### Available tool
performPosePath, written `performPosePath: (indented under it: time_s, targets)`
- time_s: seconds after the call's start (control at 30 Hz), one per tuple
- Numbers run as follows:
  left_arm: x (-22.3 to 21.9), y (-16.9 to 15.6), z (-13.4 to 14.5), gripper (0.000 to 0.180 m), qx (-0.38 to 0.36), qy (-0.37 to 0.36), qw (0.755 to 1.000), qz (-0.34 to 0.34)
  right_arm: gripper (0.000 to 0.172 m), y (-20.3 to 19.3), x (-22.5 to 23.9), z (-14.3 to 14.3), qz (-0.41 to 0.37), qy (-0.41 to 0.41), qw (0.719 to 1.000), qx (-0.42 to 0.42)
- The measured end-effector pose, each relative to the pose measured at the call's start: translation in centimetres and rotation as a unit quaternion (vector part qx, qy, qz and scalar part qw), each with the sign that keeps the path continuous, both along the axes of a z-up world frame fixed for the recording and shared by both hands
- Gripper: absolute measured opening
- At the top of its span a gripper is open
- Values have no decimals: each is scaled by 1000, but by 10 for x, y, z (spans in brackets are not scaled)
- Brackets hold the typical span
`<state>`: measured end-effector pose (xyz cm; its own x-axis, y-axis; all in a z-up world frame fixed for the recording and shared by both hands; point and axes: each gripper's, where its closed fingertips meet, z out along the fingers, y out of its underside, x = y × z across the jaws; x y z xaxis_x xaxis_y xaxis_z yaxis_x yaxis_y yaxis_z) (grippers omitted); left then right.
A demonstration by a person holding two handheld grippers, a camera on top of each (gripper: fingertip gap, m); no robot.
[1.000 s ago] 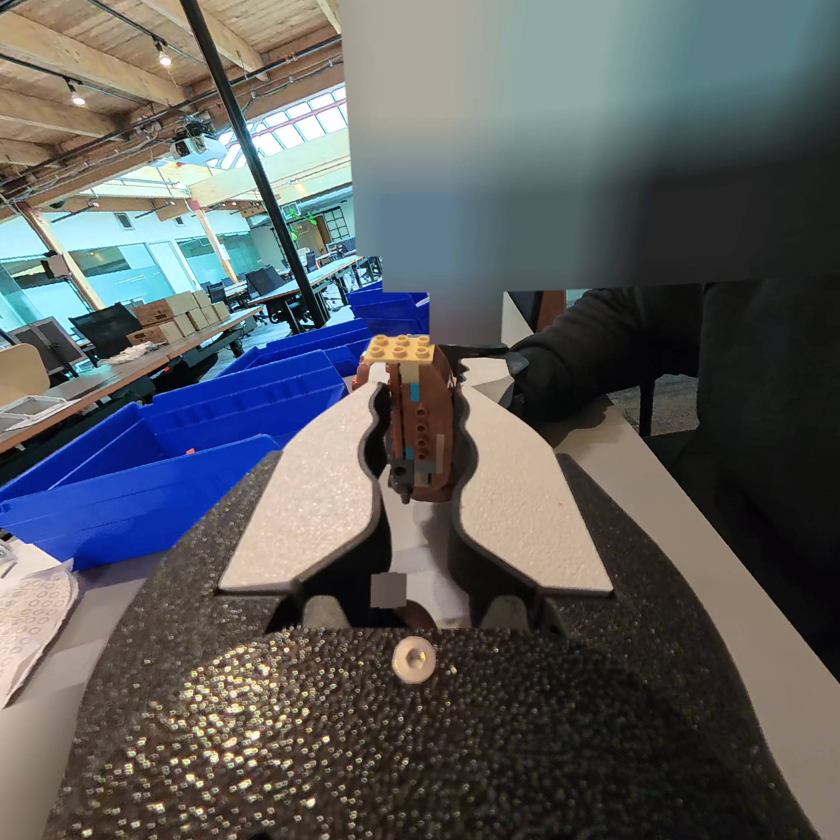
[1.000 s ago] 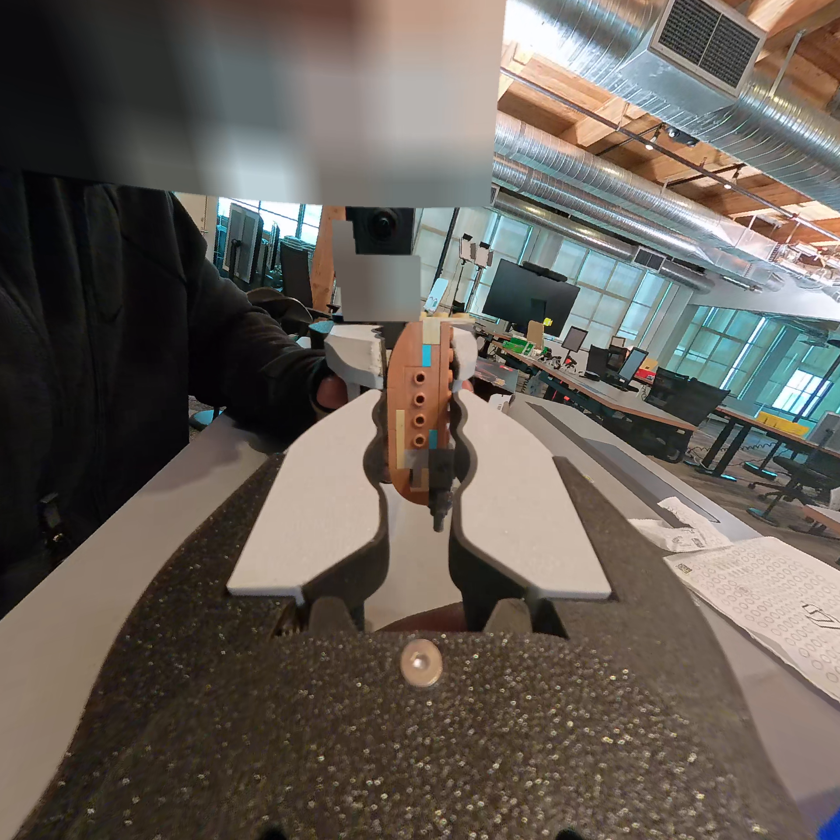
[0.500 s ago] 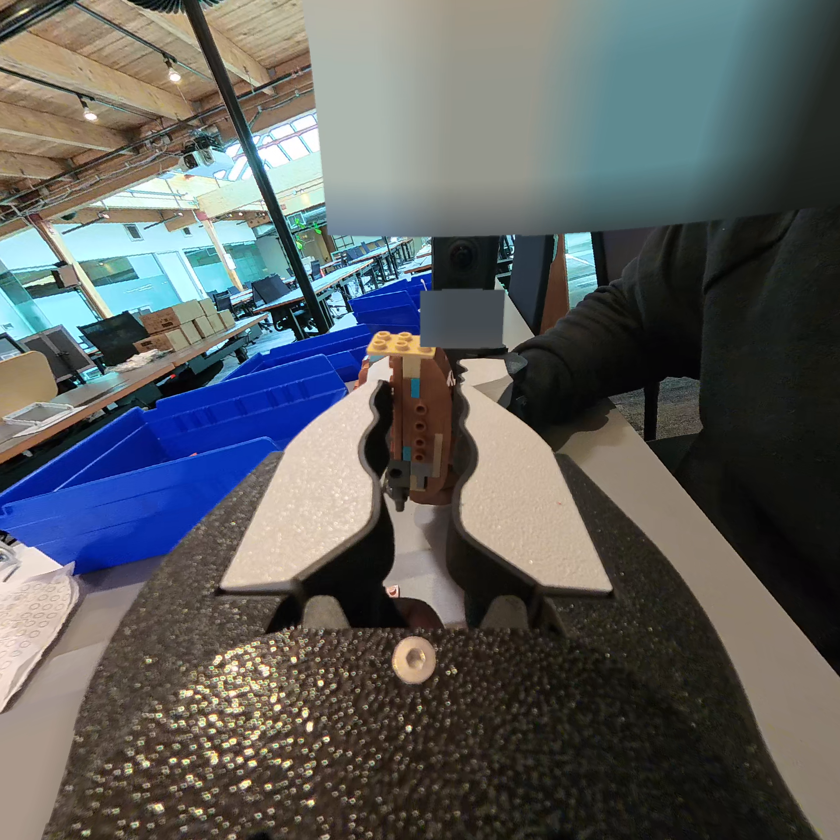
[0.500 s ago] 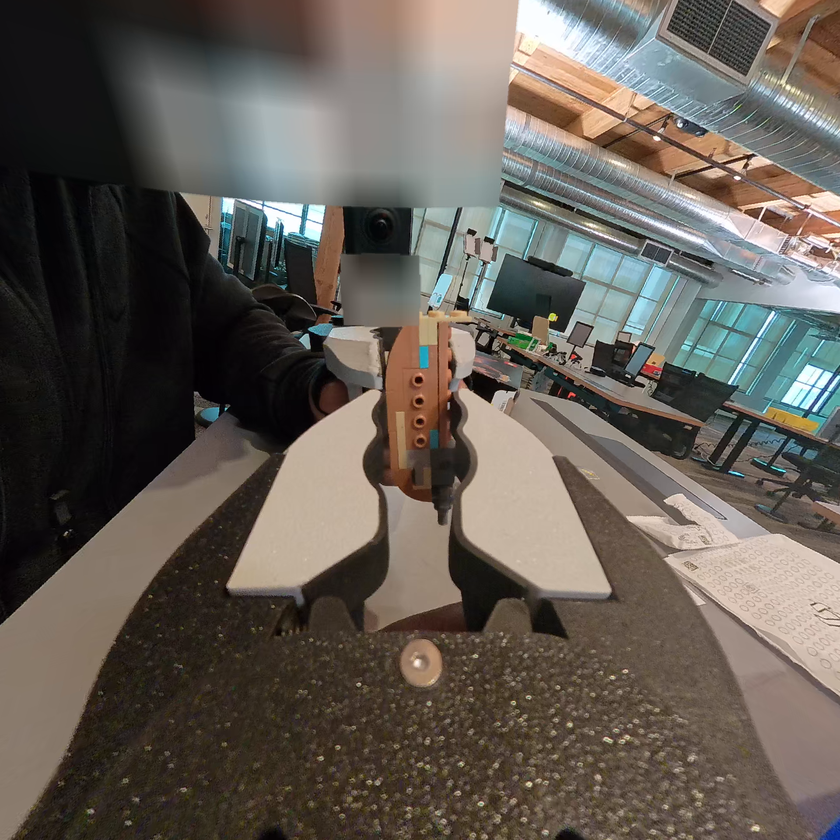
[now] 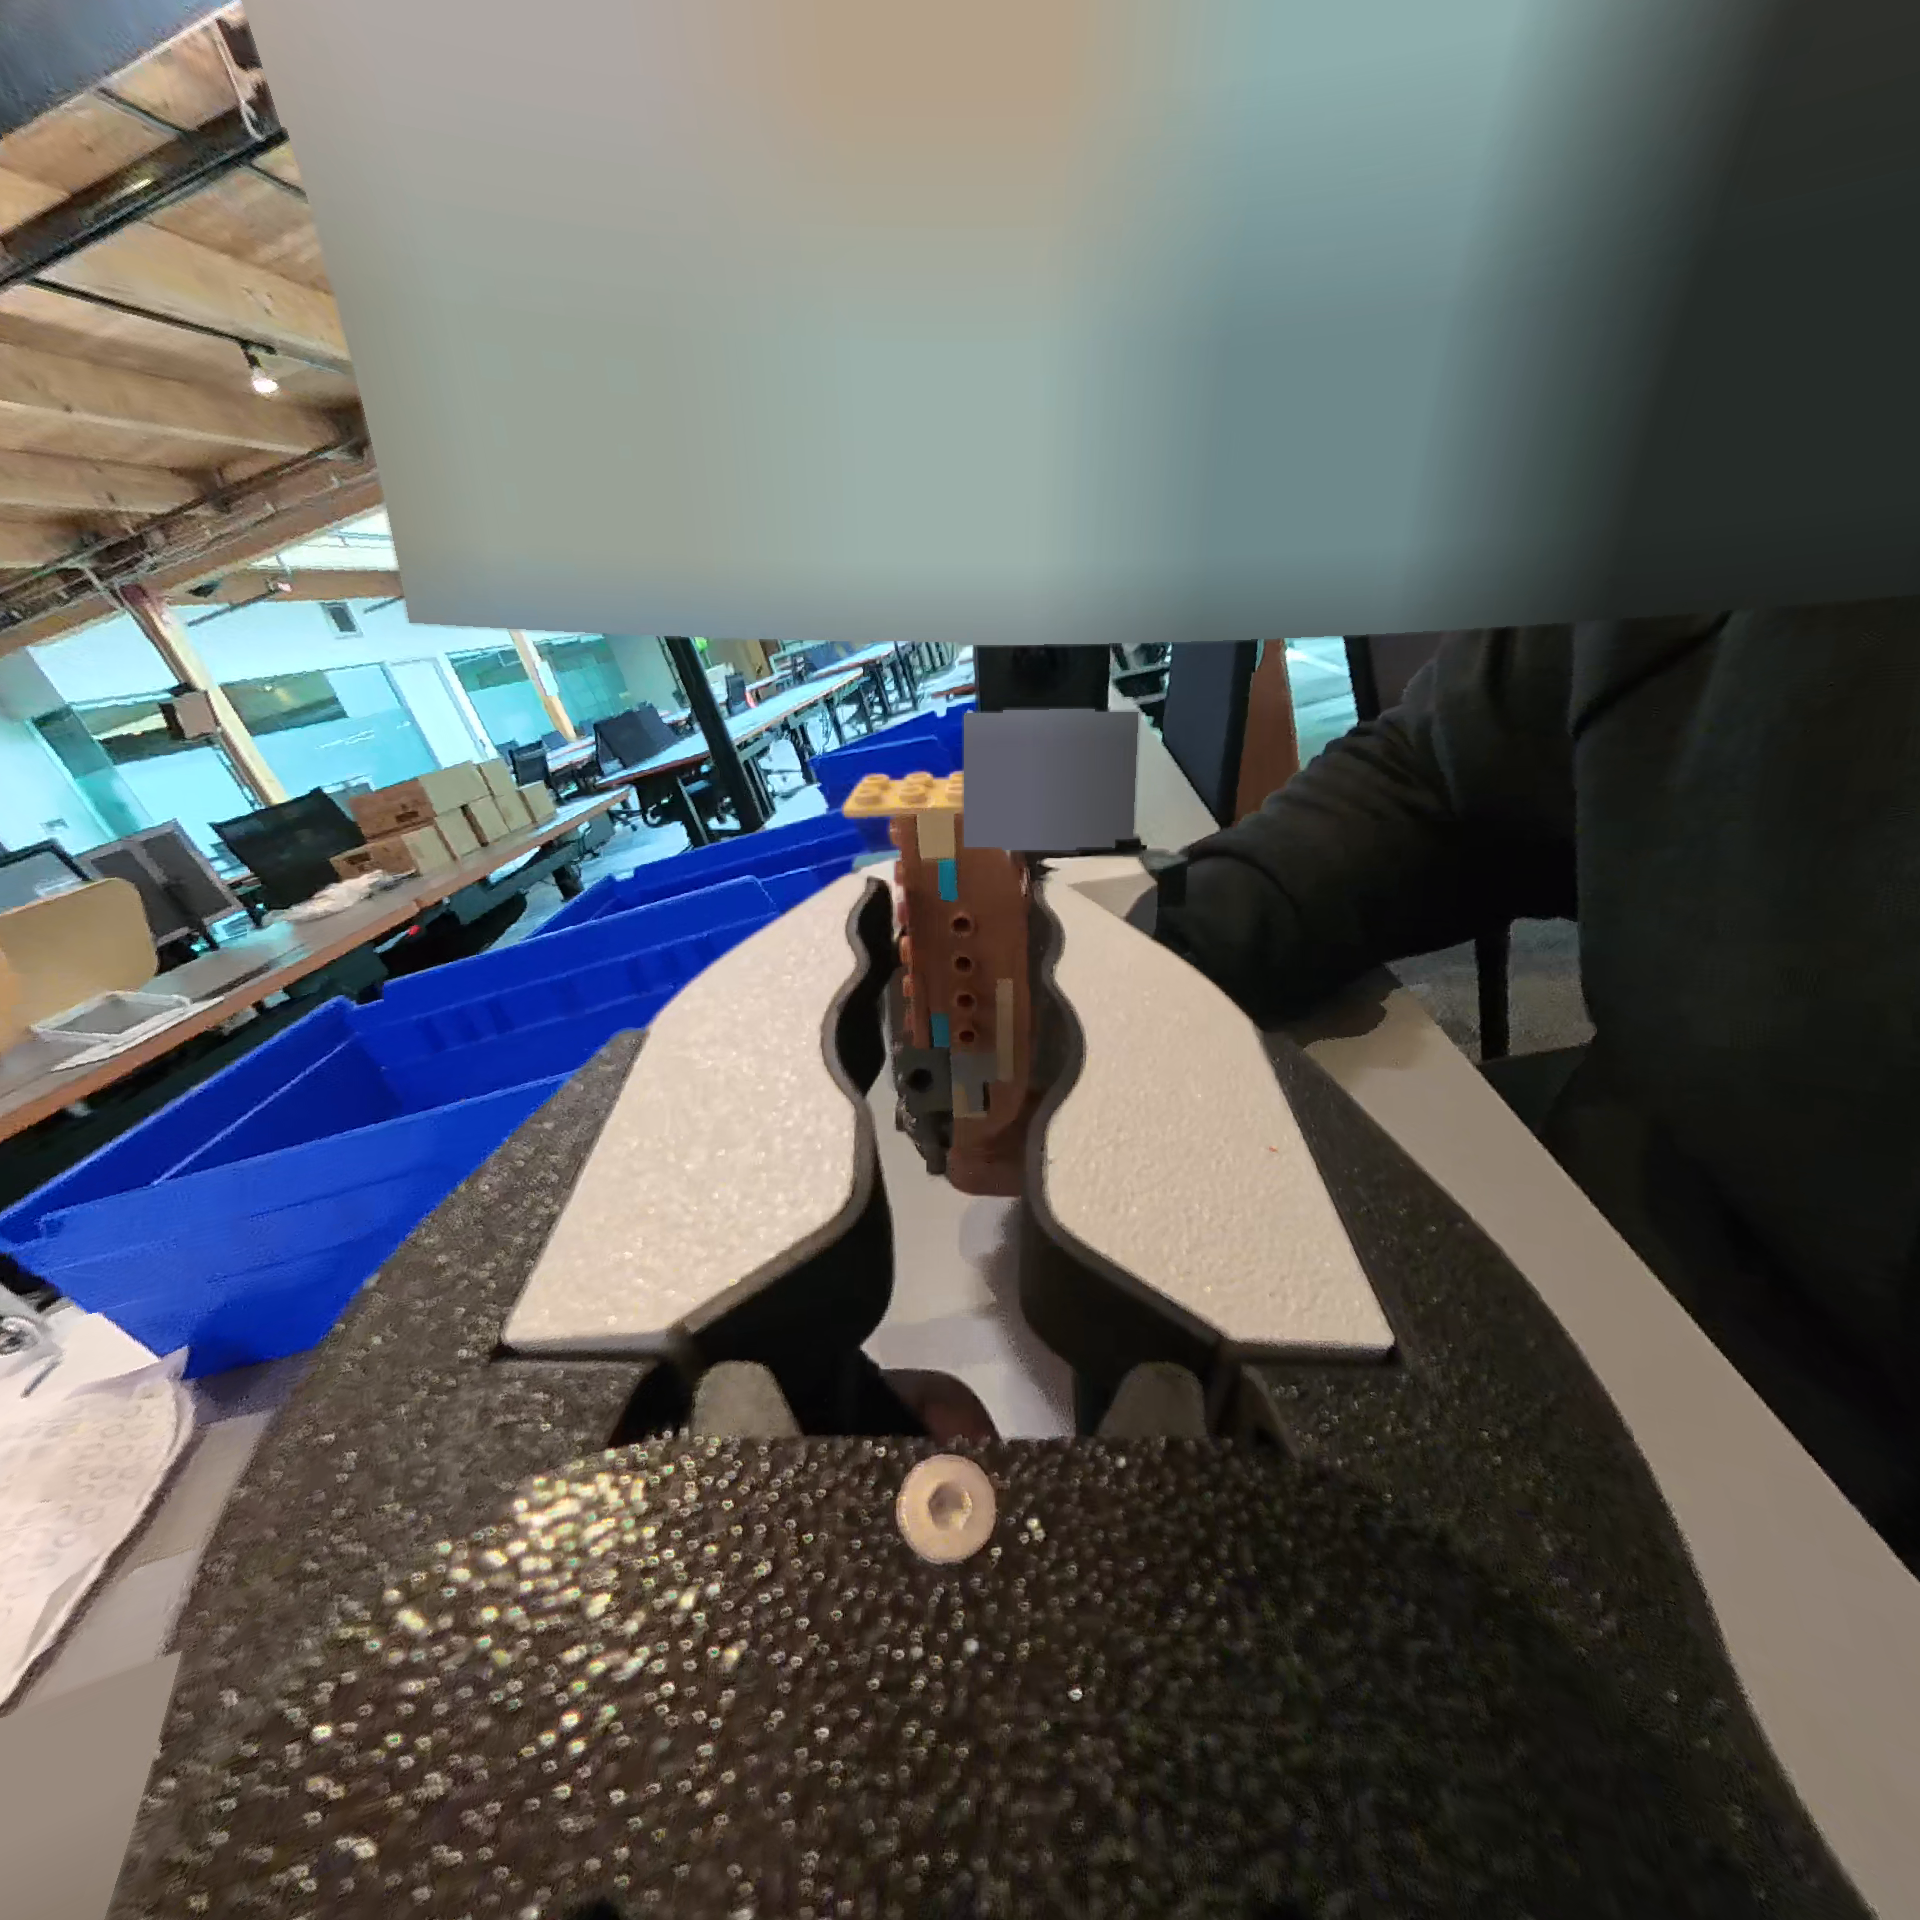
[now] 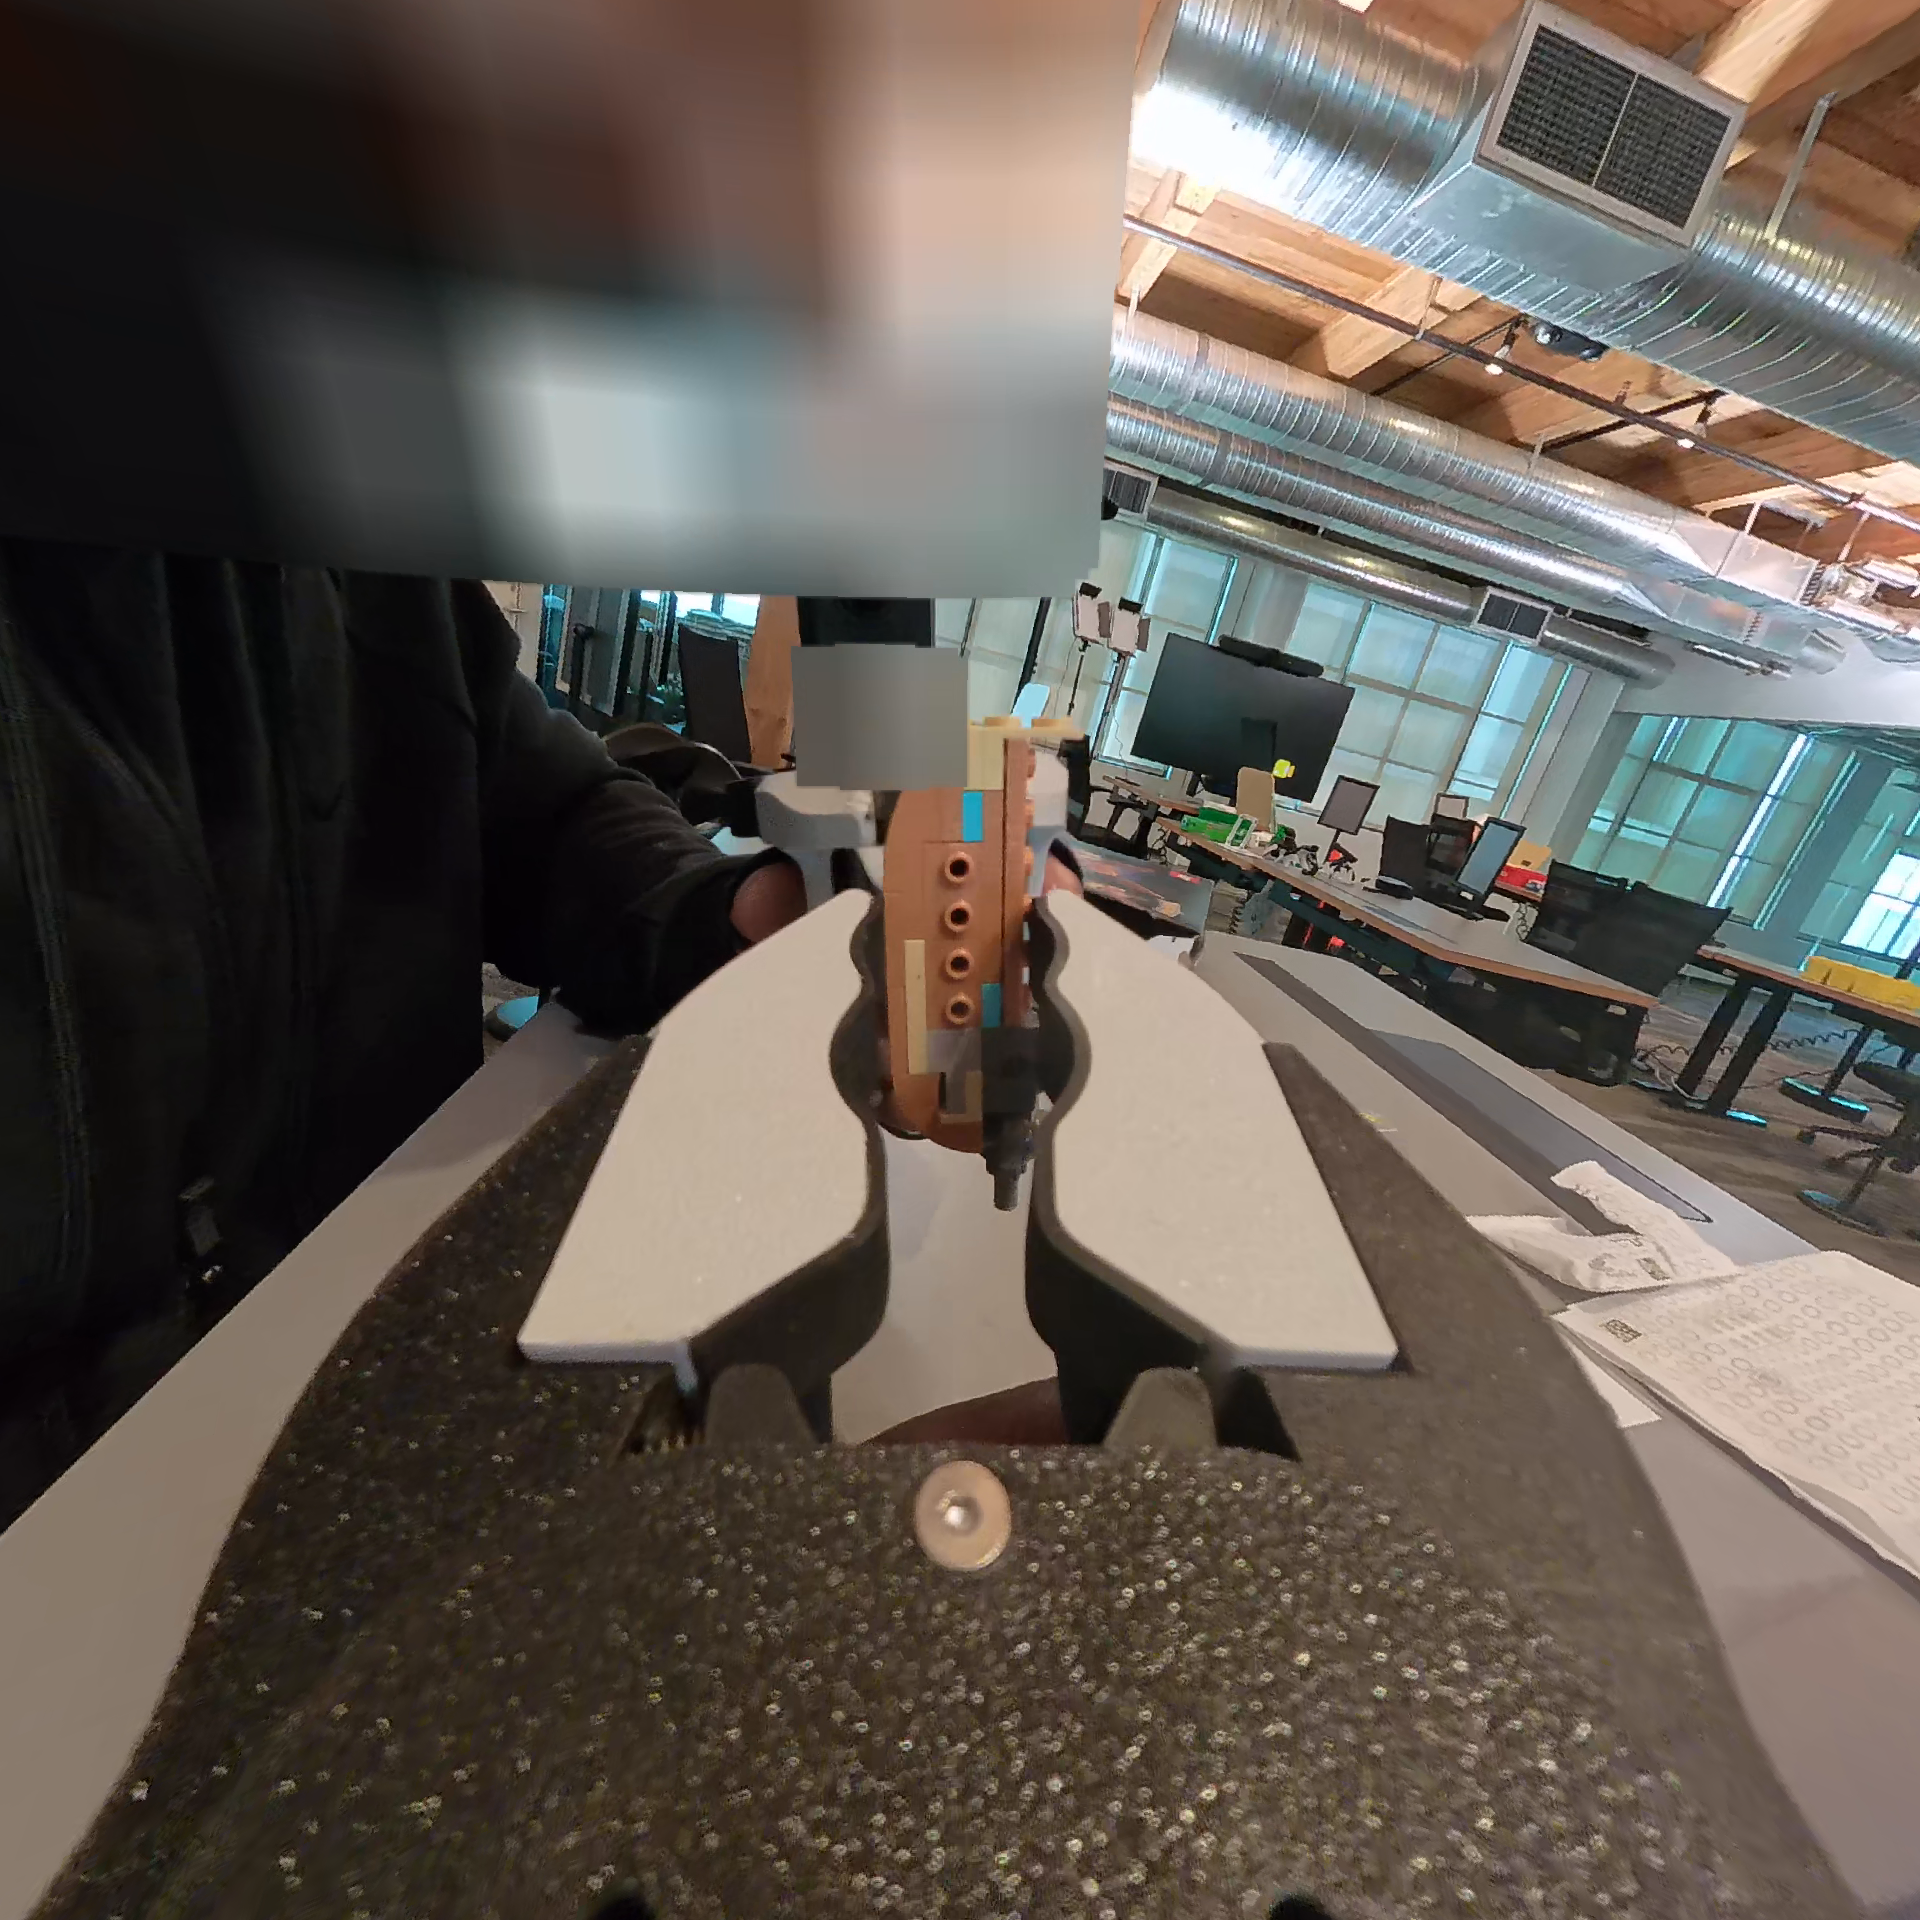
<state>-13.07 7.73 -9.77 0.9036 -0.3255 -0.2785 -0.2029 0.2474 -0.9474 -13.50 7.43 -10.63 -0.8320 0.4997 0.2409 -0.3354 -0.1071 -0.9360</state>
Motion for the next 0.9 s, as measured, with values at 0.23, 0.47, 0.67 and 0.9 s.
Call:
performPosePath:
  time_s: [0.23, 0.47, 0.67, 0.9]
  targets:
    - [-2, 3, -11, 22, -29, 2, 999, -17, 26, 4, 2, 3, 7, -1, 1000, -9]
    - [1, 7, -22, 24, -48, 17, 999, -18, 26, 2, 3, 2, 12, -3, 1000, -9]
    - [3, 10, -28, 29, -58, 29, 998, -9, 26, -1, 3, 0, 13, -2, 1000, -5]
    - [0, 10, -29, 25, -56, 38, 998, 6, 26, -2, 2, -2, 8, 1, 1000, 0]
